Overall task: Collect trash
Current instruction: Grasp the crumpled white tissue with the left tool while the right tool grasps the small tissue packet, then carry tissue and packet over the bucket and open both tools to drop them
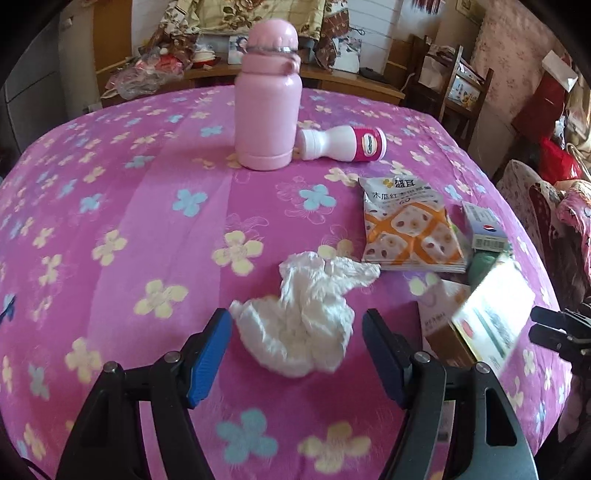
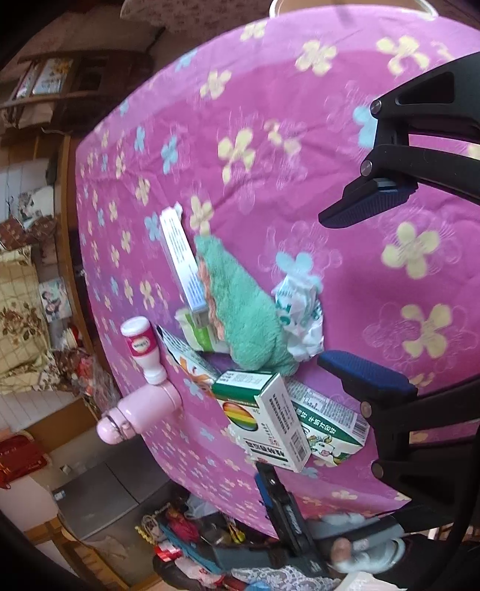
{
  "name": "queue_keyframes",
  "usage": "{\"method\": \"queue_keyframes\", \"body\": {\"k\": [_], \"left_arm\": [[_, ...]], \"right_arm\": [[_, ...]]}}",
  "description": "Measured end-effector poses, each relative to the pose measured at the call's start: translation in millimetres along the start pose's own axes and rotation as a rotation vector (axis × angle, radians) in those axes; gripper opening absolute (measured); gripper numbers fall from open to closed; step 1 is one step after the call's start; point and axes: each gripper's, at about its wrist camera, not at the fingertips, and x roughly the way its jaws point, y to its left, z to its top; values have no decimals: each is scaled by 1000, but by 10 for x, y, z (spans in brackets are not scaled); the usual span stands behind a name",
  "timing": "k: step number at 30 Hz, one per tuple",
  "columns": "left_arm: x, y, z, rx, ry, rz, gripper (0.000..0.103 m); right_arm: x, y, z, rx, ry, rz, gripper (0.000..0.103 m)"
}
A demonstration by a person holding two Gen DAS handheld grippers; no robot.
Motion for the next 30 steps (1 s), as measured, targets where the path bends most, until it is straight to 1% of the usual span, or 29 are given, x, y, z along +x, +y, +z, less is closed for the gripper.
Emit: {"method": "queue_keyframes", "body": {"k": [3,6,7,8,9,10,11,12,13,14,15,18,20,23,27,30], "left_arm": [[151,-12,40,-1,16,-3,73],[204,-19,59,1,14,-11,73],[217,-27,65,1,14,-22,73],[229,-27,74,4,12,-30,72],[232,-37,77,12,11,-34,60],[238,-43,76,20,14,-28,40],[241,-54,74,31,15,-4,35],[234,-51,67,34,13,-1,29],[227,-40,59,29,18,-19,25],[200,-27,39,20,22,-27,24],[168,-20,24,16,22,-22,21],[29,16,-12,-3,9,-7,20],[-158,39,-33,-20,-12,-3,20],[-403,-4,-47,-10,-39,4,20],[-690,-203,-69,30,-72,-2,20],[-863,-437,-87,63,-100,-22,20]], "right_arm": [[172,79,34,-25,15,6,72],[294,127,63,-43,-4,5,72],[318,126,67,-41,-4,12,71],[330,125,66,-39,-6,25,67],[330,122,64,-39,-12,41,54],[321,120,61,-40,-19,49,44],[304,115,54,-42,-24,51,40],[290,113,45,-47,-24,54,35],[270,113,33,-52,-22,53,29],[238,109,18,-54,-29,51,27],[191,98,-1,-56,-39,52,26],[42,63,-41,-55,-61,65,24],[-87,27,-82,-51,-76,67,24],[-256,-20,-129,-49,-92,65,24],[-467,-119,-181,-37,-110,47,24],[-596,-193,-217,-28,-116,35,24]]}}
